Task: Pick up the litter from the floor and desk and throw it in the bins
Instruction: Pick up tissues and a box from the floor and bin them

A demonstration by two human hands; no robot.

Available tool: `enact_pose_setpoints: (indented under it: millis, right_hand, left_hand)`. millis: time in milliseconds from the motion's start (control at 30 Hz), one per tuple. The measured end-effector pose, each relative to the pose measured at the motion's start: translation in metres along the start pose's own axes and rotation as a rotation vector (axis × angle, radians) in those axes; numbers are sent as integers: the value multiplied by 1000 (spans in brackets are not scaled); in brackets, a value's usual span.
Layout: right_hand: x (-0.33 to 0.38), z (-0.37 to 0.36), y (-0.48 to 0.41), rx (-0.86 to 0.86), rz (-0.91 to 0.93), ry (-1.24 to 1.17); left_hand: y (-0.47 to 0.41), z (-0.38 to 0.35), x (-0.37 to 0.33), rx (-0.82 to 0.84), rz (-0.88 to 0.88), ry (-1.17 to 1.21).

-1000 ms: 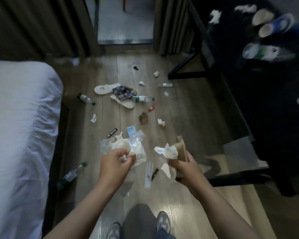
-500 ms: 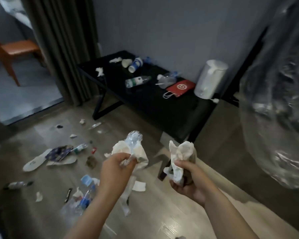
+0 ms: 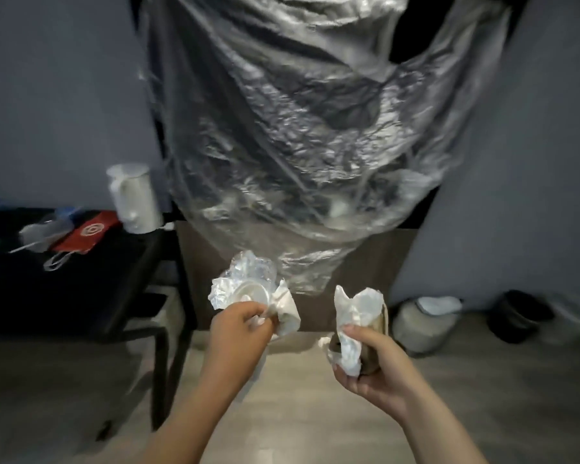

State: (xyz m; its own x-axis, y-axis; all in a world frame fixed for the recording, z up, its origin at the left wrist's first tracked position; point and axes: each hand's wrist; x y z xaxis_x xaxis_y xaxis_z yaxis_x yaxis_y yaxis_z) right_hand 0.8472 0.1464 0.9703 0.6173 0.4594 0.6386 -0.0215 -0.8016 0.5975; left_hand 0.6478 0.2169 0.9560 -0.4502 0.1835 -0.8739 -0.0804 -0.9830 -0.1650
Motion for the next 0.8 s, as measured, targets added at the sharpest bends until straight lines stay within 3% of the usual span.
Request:
enact_pose_setpoints:
  millis: [333, 800]
  right_hand:
    - [155, 249, 53, -310, 231, -218]
    - [291, 417, 5, -624, 395, -518]
  left_hand:
    - [-18, -292, -154, 357, -170, 116]
    - [-150, -558, -237, 749, -337, 135]
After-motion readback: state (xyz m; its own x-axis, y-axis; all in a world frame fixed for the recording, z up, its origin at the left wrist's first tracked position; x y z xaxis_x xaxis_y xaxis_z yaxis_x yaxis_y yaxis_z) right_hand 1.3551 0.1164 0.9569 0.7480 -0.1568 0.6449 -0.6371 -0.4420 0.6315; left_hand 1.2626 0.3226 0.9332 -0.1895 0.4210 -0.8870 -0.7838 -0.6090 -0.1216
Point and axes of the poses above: each hand's wrist, its own y-axis away from the middle knuckle, its own z-axis out of the back of the hand, x = y × z, and after that the axes turned 2 degrees about y, right-handed
